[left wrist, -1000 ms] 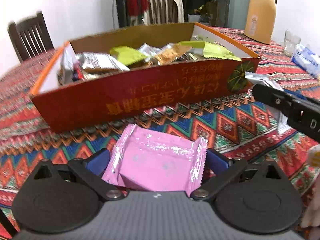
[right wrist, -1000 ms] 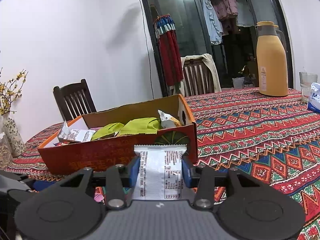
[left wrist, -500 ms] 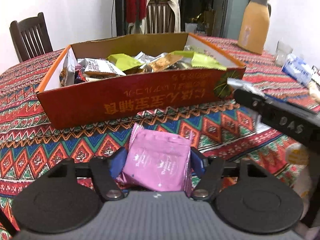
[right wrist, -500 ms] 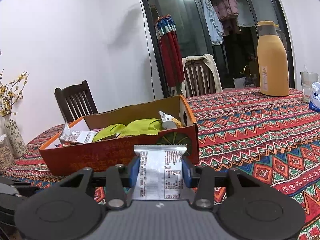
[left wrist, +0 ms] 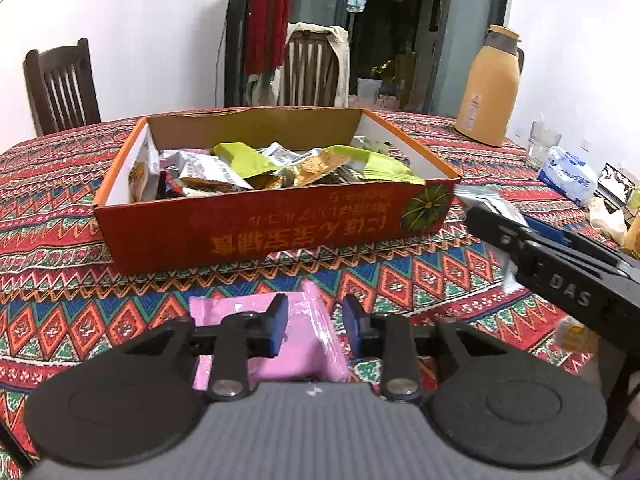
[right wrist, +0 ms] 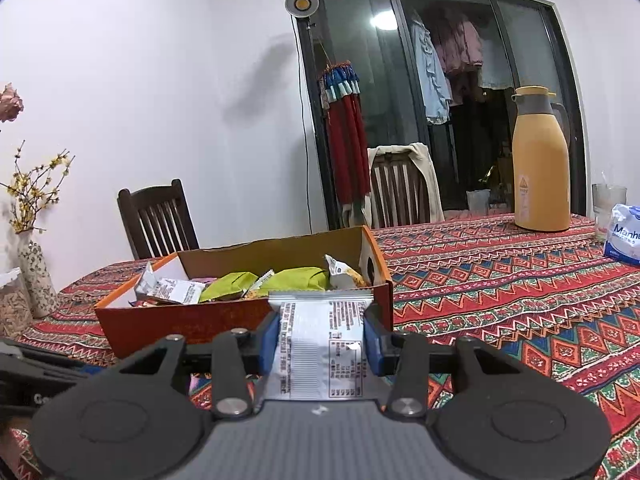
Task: Organize snacks
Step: 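Lift both held packets over the orange box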
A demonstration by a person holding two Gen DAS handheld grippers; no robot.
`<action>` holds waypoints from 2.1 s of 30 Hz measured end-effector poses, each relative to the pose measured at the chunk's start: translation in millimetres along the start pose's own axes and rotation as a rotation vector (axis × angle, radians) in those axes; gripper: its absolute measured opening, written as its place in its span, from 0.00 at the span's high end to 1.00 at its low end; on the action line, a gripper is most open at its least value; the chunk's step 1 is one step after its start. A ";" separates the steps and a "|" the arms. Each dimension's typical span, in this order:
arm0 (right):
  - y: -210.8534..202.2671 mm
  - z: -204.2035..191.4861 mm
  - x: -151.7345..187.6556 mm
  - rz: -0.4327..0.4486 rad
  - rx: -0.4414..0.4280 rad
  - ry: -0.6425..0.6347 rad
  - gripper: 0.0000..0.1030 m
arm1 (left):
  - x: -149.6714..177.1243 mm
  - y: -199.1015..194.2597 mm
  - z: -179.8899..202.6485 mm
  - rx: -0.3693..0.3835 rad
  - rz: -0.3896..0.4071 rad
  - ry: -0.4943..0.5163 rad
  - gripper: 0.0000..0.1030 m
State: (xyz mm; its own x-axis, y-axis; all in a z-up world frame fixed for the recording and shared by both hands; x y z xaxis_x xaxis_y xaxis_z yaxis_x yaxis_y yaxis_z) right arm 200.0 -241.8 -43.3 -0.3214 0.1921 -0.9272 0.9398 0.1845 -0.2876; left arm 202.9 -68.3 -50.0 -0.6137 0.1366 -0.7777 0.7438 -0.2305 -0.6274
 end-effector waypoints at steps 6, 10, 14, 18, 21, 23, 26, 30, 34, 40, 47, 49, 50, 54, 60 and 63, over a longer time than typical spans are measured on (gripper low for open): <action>-2.5 4.4 4.9 -0.011 -0.004 0.007 0.59 | 5.9 -3.8 -12.0 -0.033 -0.005 -0.006 0.34; 0.5 3.2 7.1 -0.018 -0.014 0.016 0.59 | 11.1 0.2 -15.3 -0.052 -0.022 0.013 0.16; 2.6 4.4 9.6 -0.025 -0.017 0.024 0.59 | 15.0 14.8 -13.2 -0.064 -0.069 0.035 0.12; 5.5 4.0 10.3 -0.031 -0.020 0.023 0.59 | 11.6 27.8 -20.5 -0.110 -0.103 -0.011 0.10; 7.0 3.9 11.7 -0.036 -0.020 0.024 0.59 | 6.0 31.8 -30.6 -0.123 -0.120 -0.118 0.10; 8.1 3.6 12.6 -0.040 -0.018 0.023 0.59 | 3.6 34.8 -38.7 -0.166 -0.137 -0.177 0.09; 9.8 2.7 13.0 -0.042 -0.018 0.019 0.59 | 8.5 41.0 -45.1 -0.173 -0.183 -0.259 0.07; 10.9 2.3 14.2 -0.045 -0.016 0.018 0.59 | 13.0 42.4 -40.5 -0.191 -0.188 -0.244 0.00; 10.8 2.5 14.4 -0.044 -0.015 0.017 0.59 | 15.8 42.4 -32.9 -0.211 -0.189 -0.205 0.00; 10.9 2.3 15.3 -0.043 -0.008 0.016 0.59 | 19.7 40.6 -20.6 -0.244 -0.176 -0.116 0.13; 9.4 1.1 14.9 -0.035 -0.006 0.011 0.59 | 16.4 33.7 -12.3 -0.198 -0.156 -0.082 0.36; 6.5 0.3 13.5 -0.026 -0.010 0.009 0.59 | 15.8 31.0 -12.2 -0.196 -0.148 -0.078 0.36; 5.2 -0.3 12.0 -0.023 -0.013 0.008 0.59 | 14.1 28.5 -12.3 -0.192 -0.140 -0.075 0.36; 1.1 -5.0 -0.2 -0.005 -0.025 -0.004 0.59 | -4.9 7.6 -9.6 -0.177 -0.066 -0.050 0.36; 8.6 -17.4 -43.1 0.064 -0.046 -0.035 0.59 | -58.4 -22.2 -19.5 -0.187 0.086 -0.074 0.36; 23.9 -23.9 -60.3 0.076 -0.051 -0.045 0.59 | -83.2 -23.2 -30.7 -0.202 0.135 -0.102 0.36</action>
State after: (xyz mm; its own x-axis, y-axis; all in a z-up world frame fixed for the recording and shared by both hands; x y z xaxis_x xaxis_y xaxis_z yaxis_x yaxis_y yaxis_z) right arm 239.1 -226.0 11.4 -0.2429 0.1637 -0.9561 0.9537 0.2205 -0.2045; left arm 244.9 -44.7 28.0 -0.5210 0.0171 -0.8534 0.8524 -0.0414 -0.5213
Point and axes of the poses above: each gripper's, at about its wrist camera, not at the fingertips, and y roughly the way its jaws point, z to its right, x to its underside, the point moved 9 cm from there along y, roughly the way its jaws point, and after that the axes turned 4 degrees about y, right-handed, at the moved point
